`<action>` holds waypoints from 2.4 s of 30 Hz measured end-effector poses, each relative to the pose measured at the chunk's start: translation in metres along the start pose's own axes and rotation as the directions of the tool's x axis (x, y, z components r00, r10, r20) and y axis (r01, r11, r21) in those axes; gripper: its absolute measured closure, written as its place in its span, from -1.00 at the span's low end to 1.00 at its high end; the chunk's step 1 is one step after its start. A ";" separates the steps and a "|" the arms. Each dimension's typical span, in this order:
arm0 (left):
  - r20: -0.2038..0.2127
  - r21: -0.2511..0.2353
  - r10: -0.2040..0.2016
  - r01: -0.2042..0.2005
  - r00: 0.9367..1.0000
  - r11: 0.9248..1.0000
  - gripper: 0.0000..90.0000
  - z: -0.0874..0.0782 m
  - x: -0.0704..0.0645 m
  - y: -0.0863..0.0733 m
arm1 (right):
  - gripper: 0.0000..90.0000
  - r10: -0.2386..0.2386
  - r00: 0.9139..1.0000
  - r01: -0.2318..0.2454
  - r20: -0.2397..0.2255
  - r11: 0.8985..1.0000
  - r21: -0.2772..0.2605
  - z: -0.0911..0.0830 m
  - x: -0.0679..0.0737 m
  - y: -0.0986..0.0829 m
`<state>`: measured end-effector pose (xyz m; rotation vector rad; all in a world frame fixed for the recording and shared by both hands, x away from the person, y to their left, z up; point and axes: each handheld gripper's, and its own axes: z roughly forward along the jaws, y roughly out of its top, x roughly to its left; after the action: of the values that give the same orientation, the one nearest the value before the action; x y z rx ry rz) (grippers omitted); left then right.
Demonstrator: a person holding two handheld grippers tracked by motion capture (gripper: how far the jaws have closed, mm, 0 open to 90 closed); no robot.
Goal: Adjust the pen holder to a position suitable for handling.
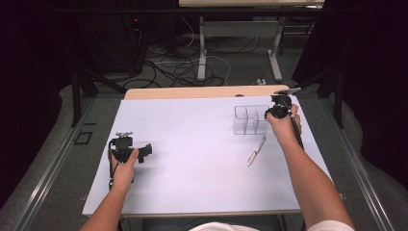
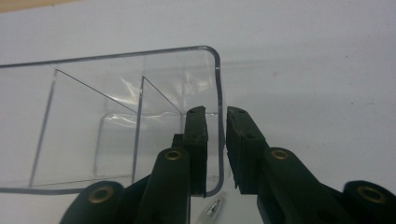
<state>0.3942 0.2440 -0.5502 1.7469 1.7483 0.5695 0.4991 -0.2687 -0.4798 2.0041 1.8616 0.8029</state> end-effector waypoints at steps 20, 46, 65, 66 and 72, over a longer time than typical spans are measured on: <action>0.001 0.004 -0.006 0.006 1.000 1.000 -1.00 0.000 -0.002 -0.001 | 0.12 0.100 0.972 -0.118 -0.214 0.990 -0.074 -0.024 -0.021 -0.005; 0.005 0.007 -0.001 0.001 1.000 1.000 -1.00 -0.001 -0.004 -0.002 | 0.19 0.132 0.972 -0.141 -0.196 0.989 -0.033 -0.069 -0.050 -0.011; 0.001 0.012 0.013 -0.013 1.000 1.000 -1.00 -0.001 -0.007 -0.003 | 0.30 0.209 0.968 -0.189 -0.141 0.971 0.144 -0.026 -0.054 -0.043; 0.000 0.014 0.013 -0.013 1.000 1.000 -1.00 -0.001 -0.007 -0.003 | 0.30 0.214 0.966 -0.193 -0.143 0.970 0.146 -0.023 -0.053 -0.045; 0.002 0.015 0.016 -0.016 1.000 1.000 -1.00 -0.001 -0.007 -0.003 | 0.33 0.251 0.957 -0.224 -0.148 0.958 0.180 -0.007 -0.049 -0.056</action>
<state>0.3913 0.2371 -0.5505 1.7728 1.7429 0.5620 0.4490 -0.3106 -0.5157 2.3639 1.8492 0.9402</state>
